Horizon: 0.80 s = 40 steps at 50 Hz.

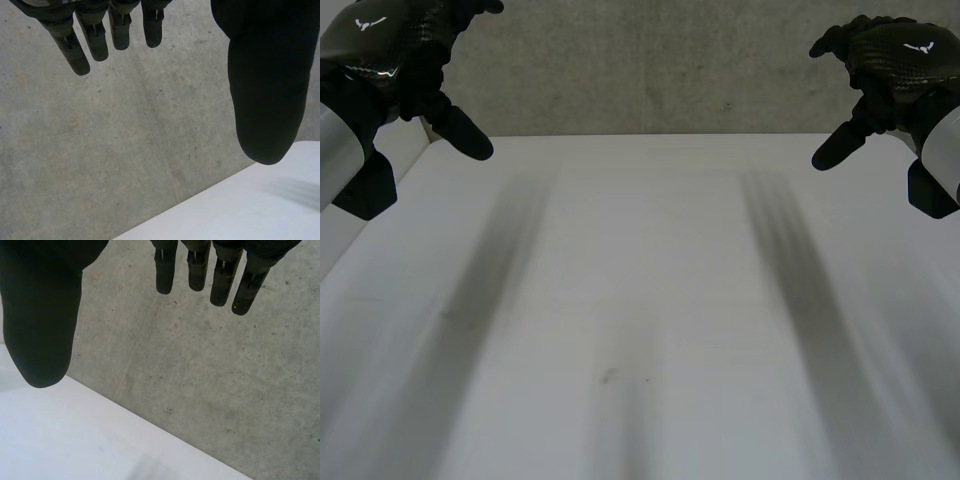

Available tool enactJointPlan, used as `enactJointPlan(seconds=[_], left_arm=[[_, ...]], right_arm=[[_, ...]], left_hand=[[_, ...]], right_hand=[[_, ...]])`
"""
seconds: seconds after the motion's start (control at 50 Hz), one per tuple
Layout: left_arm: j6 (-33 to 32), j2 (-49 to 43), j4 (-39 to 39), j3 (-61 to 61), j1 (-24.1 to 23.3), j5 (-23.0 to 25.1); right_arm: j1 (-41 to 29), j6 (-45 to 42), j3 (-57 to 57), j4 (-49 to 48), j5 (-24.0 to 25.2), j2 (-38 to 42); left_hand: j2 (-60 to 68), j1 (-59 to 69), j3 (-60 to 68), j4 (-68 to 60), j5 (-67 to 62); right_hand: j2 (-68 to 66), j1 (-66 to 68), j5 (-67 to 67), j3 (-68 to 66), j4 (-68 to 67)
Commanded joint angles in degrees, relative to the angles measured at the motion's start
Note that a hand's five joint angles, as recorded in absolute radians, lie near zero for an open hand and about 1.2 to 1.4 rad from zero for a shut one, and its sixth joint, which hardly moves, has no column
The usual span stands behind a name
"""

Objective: Fold the towel.

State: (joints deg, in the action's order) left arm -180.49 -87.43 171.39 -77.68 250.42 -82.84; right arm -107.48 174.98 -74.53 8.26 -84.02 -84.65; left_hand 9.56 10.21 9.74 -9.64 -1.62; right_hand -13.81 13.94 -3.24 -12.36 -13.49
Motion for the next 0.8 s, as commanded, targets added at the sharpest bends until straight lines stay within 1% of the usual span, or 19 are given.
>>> enactJointPlan(seconds=[0.02,0.5,0.72,0.8], left_arm=[[0.05,-0.02,0.08,0.07,-0.02,0.05],[0.14,-0.02,0.08,-0.19,-0.19,0.14],[-0.13,-0.02,3.68,-1.68,-0.19,0.14],[-0.13,-0.72,4.04,-1.77,-0.19,0.22]], right_arm=[[0.07,-0.34,0.61,-0.08,-0.01,-0.51],[-0.01,-0.87,0.70,-0.08,-0.01,-0.78],[-0.01,-1.04,0.61,-0.08,-0.01,-0.51],[-0.01,-3.40,0.61,0.18,0.26,-0.25]], left_hand=[[0.49,-0.16,0.31,-0.41,1.57],[0.49,-0.16,0.31,-0.41,1.57],[0.99,0.34,0.81,-0.91,1.07],[1.67,1.02,1.49,-1.58,0.39]], right_hand=[[3.81,-3.94,3.24,2.36,3.49],[3.81,-3.94,3.24,2.36,3.49],[3.81,-3.94,3.24,2.36,3.49],[3.81,-3.94,3.24,2.36,3.49]])
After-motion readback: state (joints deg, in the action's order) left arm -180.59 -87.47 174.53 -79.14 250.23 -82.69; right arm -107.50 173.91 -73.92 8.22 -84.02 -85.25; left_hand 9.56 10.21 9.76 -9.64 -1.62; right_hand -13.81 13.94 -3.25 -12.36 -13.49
